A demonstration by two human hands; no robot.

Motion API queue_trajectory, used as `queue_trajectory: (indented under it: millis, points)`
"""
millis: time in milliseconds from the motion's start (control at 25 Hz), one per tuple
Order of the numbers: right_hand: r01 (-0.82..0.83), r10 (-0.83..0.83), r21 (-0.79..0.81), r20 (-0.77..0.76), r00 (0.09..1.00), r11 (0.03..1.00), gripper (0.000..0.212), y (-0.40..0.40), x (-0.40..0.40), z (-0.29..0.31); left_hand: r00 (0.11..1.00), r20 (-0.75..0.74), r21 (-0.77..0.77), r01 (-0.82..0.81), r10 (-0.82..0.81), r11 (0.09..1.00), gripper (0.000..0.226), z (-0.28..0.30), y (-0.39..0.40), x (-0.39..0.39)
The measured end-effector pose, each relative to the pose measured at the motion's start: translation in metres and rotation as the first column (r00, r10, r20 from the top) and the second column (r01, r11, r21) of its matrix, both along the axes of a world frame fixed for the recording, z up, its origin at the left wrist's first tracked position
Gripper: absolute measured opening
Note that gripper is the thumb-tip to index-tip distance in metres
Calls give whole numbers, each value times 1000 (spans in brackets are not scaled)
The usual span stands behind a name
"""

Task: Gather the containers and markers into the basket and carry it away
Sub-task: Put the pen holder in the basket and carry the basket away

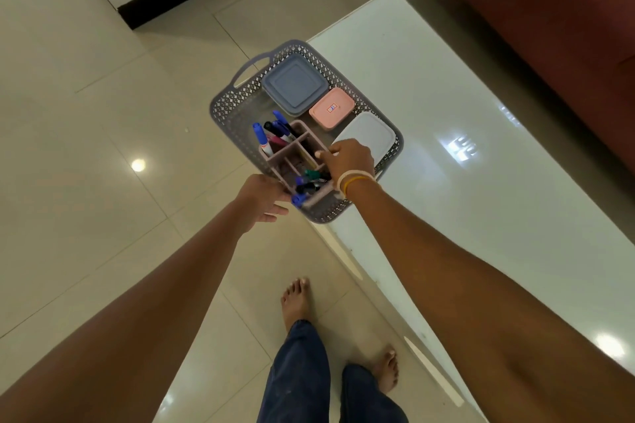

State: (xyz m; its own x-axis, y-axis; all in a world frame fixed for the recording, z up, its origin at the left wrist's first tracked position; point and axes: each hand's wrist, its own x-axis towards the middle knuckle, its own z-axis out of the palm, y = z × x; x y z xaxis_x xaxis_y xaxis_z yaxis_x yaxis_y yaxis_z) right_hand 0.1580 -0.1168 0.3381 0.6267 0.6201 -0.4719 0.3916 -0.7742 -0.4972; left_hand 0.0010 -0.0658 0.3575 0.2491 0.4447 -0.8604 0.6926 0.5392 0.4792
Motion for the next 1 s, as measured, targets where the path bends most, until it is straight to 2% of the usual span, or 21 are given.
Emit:
queue_trajectory:
  millis: [120,240,320,360,440,520,560,600,760,800,920,1000]
  points:
    - [166,-172,92,61,983,982,38,-28,-9,-8,993,2,-5,114,-114,993,31,1,-2,0]
    - [400,-428,183,159,889,898,28,-50,-14,-16,997,-69,60,24,-20,998,31,-3,1,-2]
    - [525,-545,161,134,828,836,35,-62,-17,-21,995,-92,44,-45,49,998,36,-8,1,-5]
    - [602,-609,108,48,792,791,44,-66,-16,-25,993,-102,27,-63,66,998,38,-10,0,-6]
    - [730,-709,-33,-269,651,683,61,-69,-10,-32,992,-92,-5,-92,91,996,41,-18,-2,-6]
    - [748,-663,-162,-605,440,644,51,-69,-6,-34,993,-61,-32,-108,106,994,41,-25,-6,-4]
    - [739,-626,-185,-683,377,647,39,-67,-7,-33,993,-52,-34,-108,106,994,40,-28,-8,-4]
    - [738,-610,-186,-707,357,648,35,-64,-7,-32,992,-43,-34,-118,117,992,39,-31,-10,-4]
    - [732,-595,-152,-700,395,664,36,-75,-14,-41,990,0,-23,-139,139,990,34,-37,-19,-6]
    - [715,-589,-149,-691,418,683,40,-78,-15,-45,988,8,-24,-157,157,987,33,-40,-21,-9]
    - [624,-546,-107,-612,572,774,51,-92,-26,-55,973,21,-51,-228,230,972,34,-52,-31,-30]
    - [613,-548,-117,-600,583,781,56,-103,-39,-51,971,5,-50,-238,239,970,39,-56,-37,-49]
